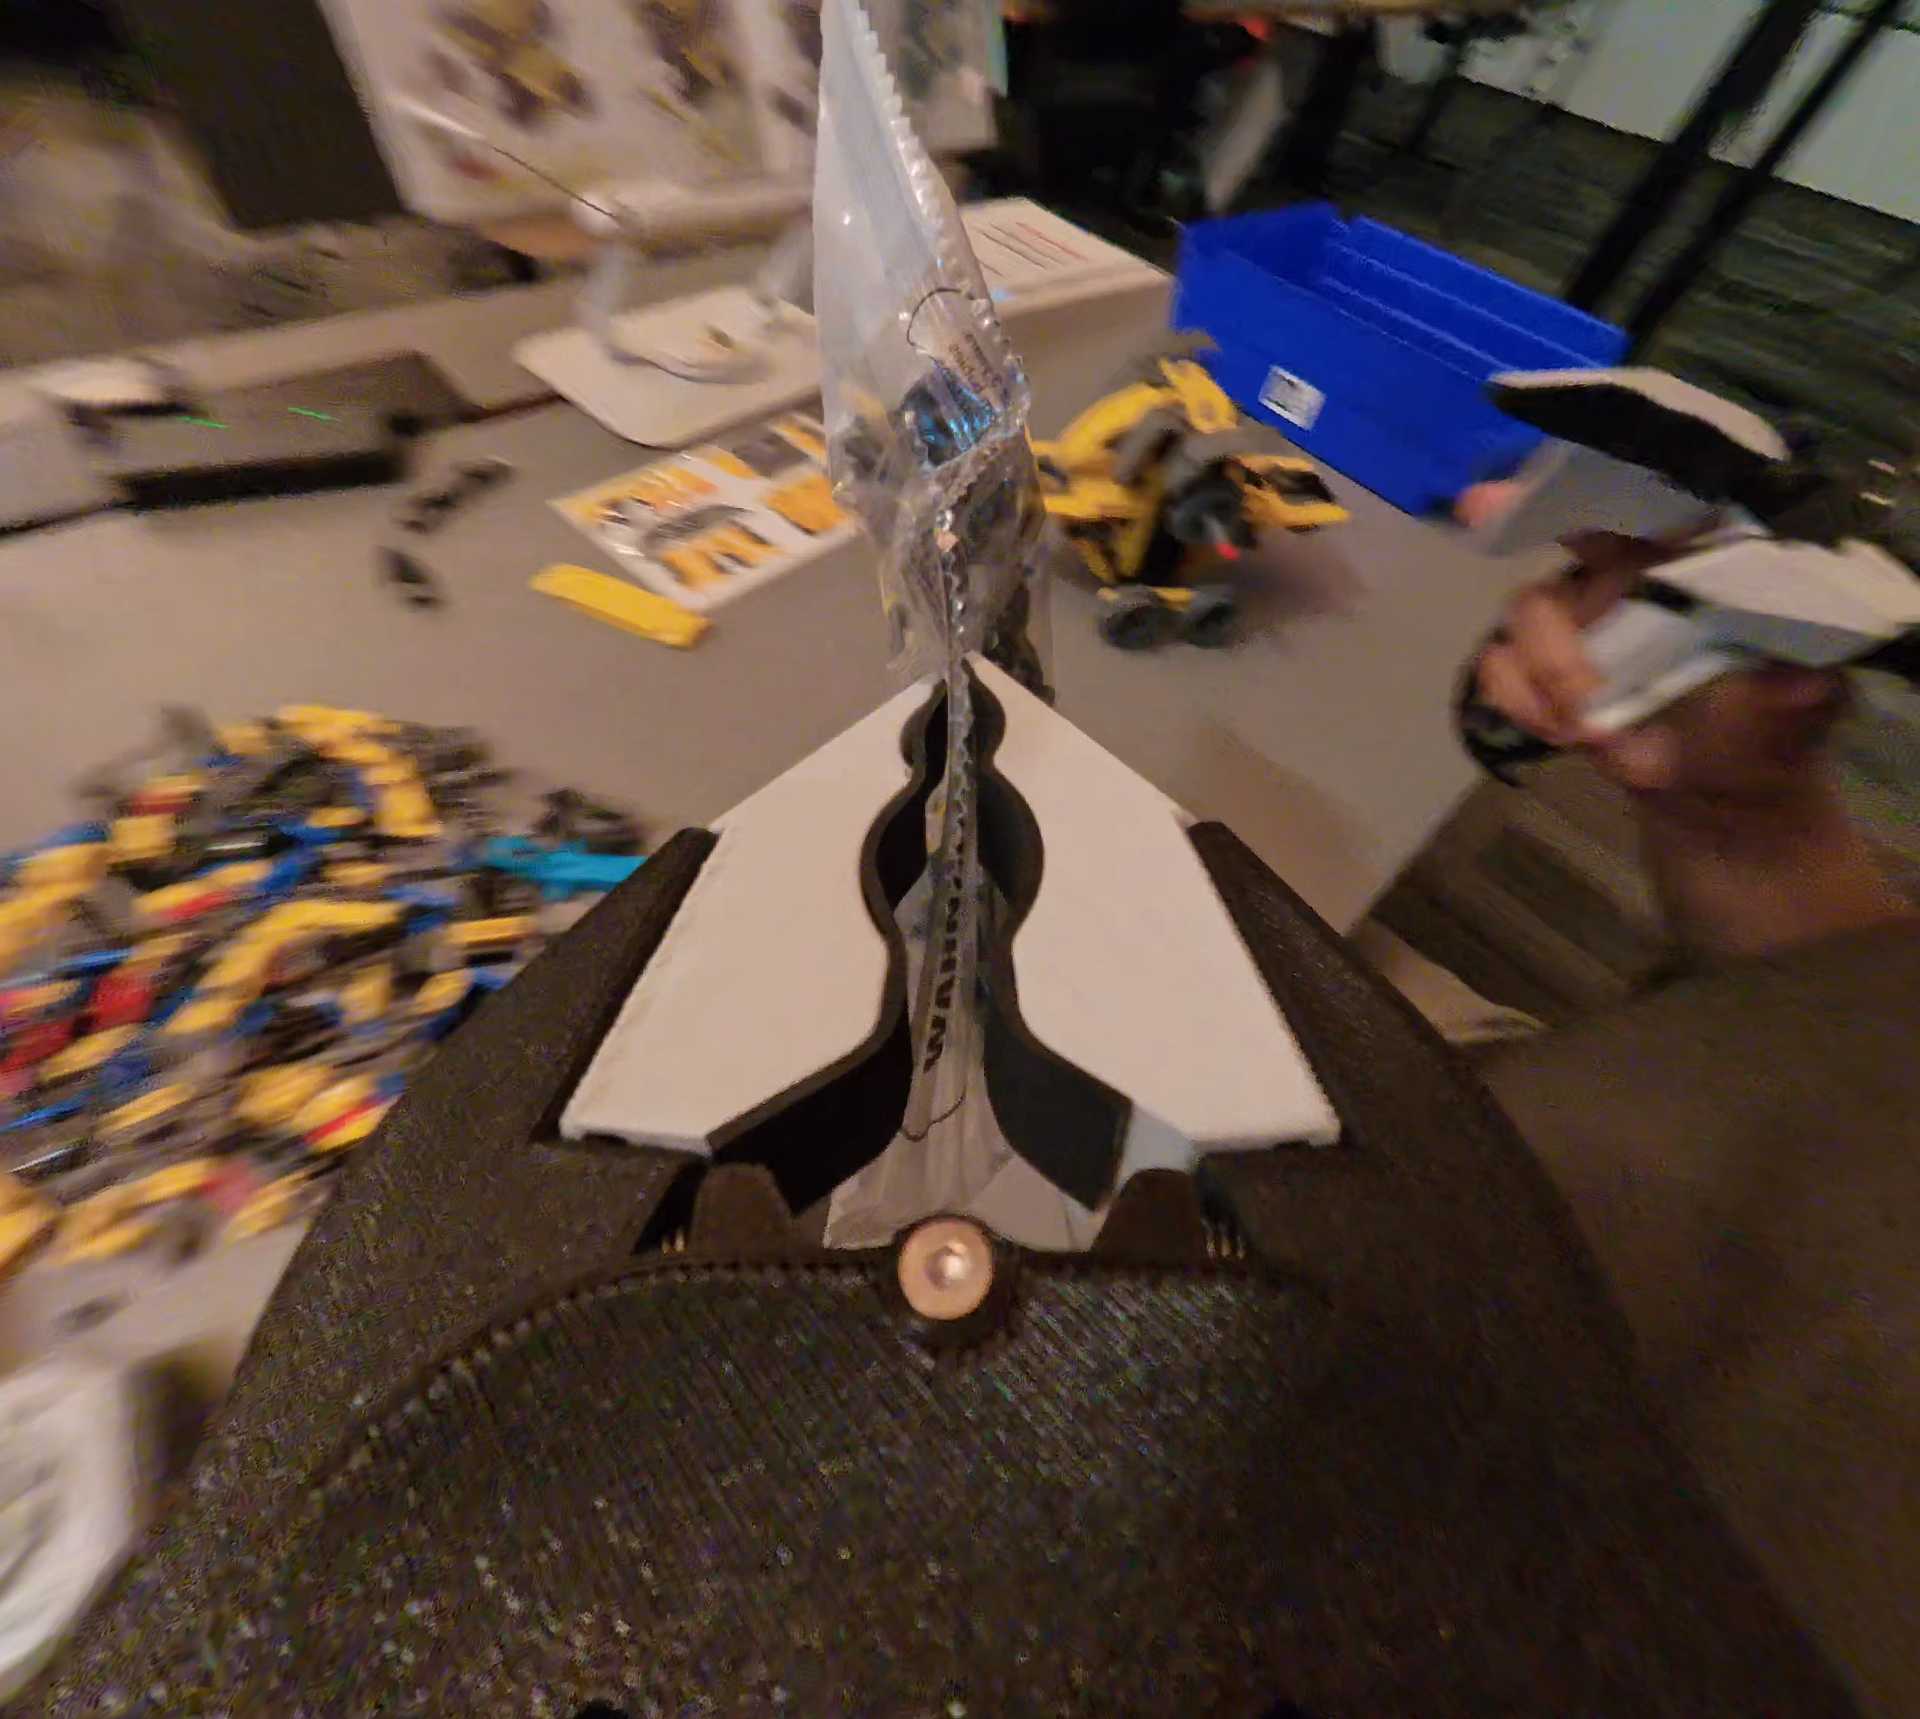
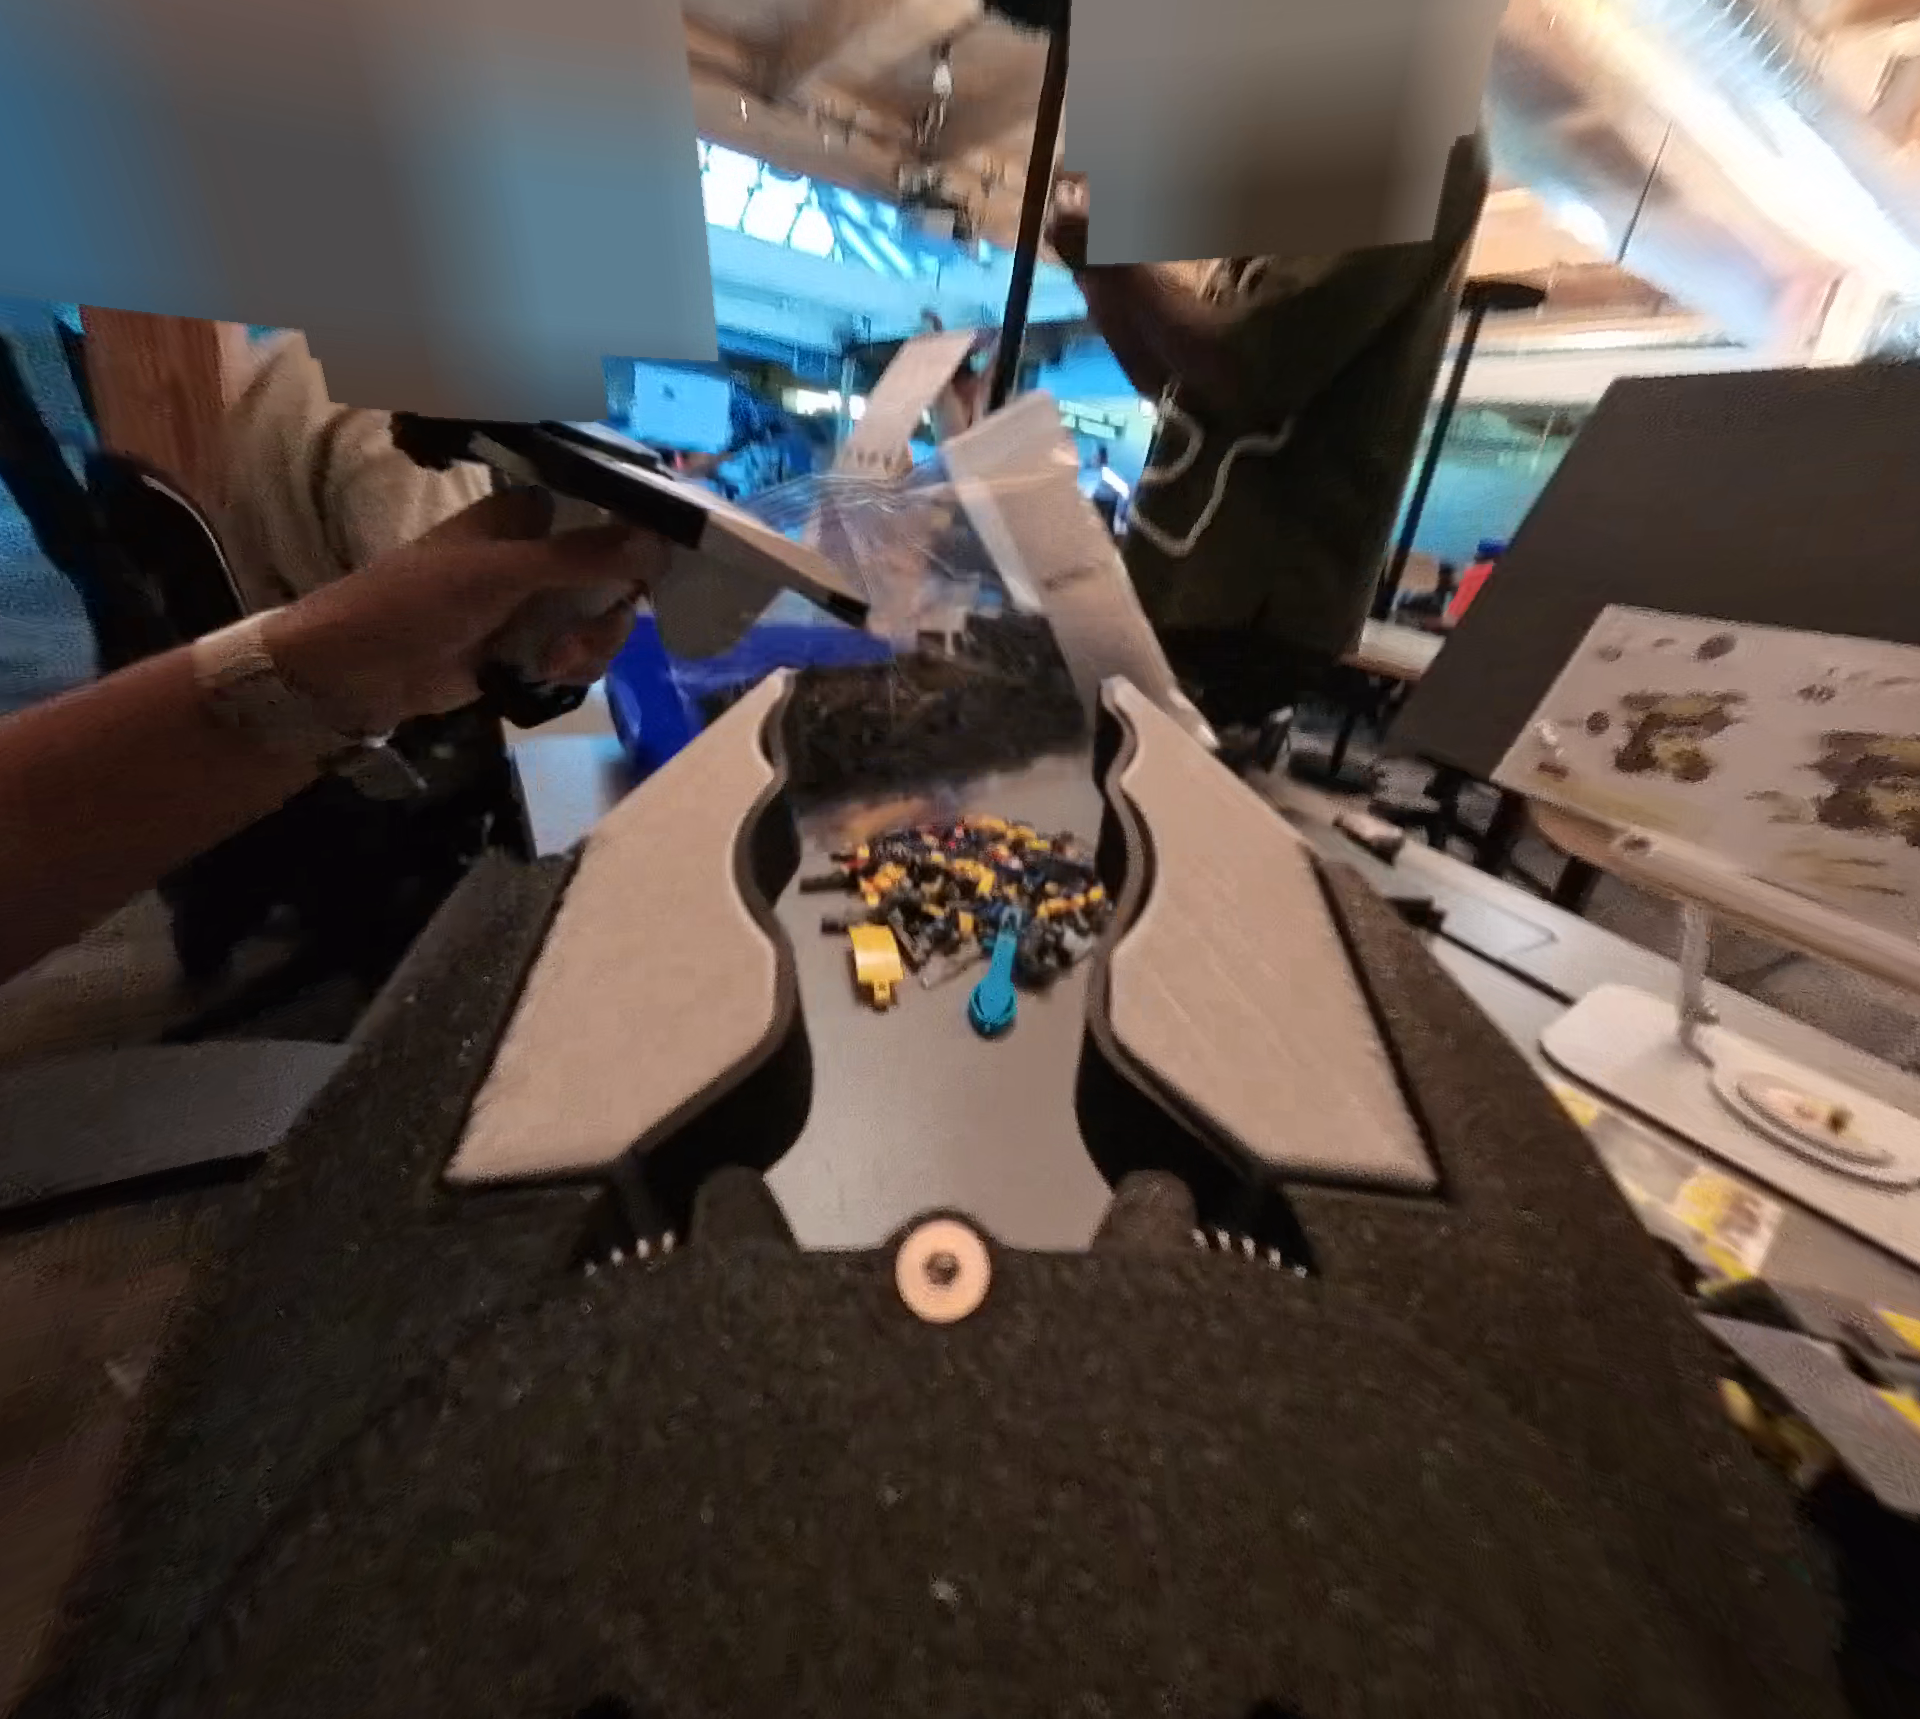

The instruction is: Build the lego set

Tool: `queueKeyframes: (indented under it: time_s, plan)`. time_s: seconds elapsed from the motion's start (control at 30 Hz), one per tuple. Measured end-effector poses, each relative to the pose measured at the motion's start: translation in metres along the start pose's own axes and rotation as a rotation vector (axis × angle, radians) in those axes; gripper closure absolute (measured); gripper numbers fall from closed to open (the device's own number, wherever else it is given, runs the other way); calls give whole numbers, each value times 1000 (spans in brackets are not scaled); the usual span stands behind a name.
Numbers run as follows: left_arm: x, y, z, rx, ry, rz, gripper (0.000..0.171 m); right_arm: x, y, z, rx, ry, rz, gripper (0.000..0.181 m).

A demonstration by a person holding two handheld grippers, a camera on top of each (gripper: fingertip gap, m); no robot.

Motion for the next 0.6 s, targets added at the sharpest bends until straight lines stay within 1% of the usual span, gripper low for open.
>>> queueKeyframes:
  time_s: [0.1, 0.17, 0.2, 0.23, 0.3, 0.37, 0.4, 0.43, 0.47, 0.5, 0.53, 0.6]
  plan:
    - [42, -47, 27, -53, 34, 170, 171, 10, -25, 34, -89, -20, -13, 115]
    - [68, -65, 38, -65, 28, 287, 170, 13, -32, 64, -190, -53, -39, 101]
    - [76, -71, 42, -72, 11, 326, 166, 14, -33, 78, -232, -56, -41, 92]
    - [82, -76, 46, -88, -12, 351, 164, 16, -32, 88, -260, -45, -40, 91]
    - [84, -85, 56, -121, -75, 348, 164, 15, -28, 101, -298, -15, -73, 103]
    - [79, -93, 64, -139, -112, 323, 162, 11, -25, 114, -358, -27, -133, 127]
    - [75, -95, 66, -140, -113, 306, 162, 13, -24, 120, -379, -40, -133, 133]
    - [69, -97, 67, -136, -103, 287, 162, 16, -24, 124, -385, -51, -125, 143]
    - [64, -97, 67, -122, -82, 280, 159, 20, -23, 126, -381, -68, -117, 153]
    - [61, -95, 65, -93, -51, 290, 140, 22, -22, 129, -379, -94, -118, 162]
    - [59, -91, 62, -53, -8, 320, 133, 24, -21, 132, -382, -130, -130, 164]
    - [59, -80, 55, 38, 76, 427, 122, 25, -20, 135, -373, -209, -156, 169]
Point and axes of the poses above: each gripper's, where its closed fingertips meet, y back along the fingers, z out of its underside, x = y × z across the jaws, the point moved 2 cm from there along y, back along the fingers, and after that the axes turned 1 degree about -z, right-handed, at the moved point
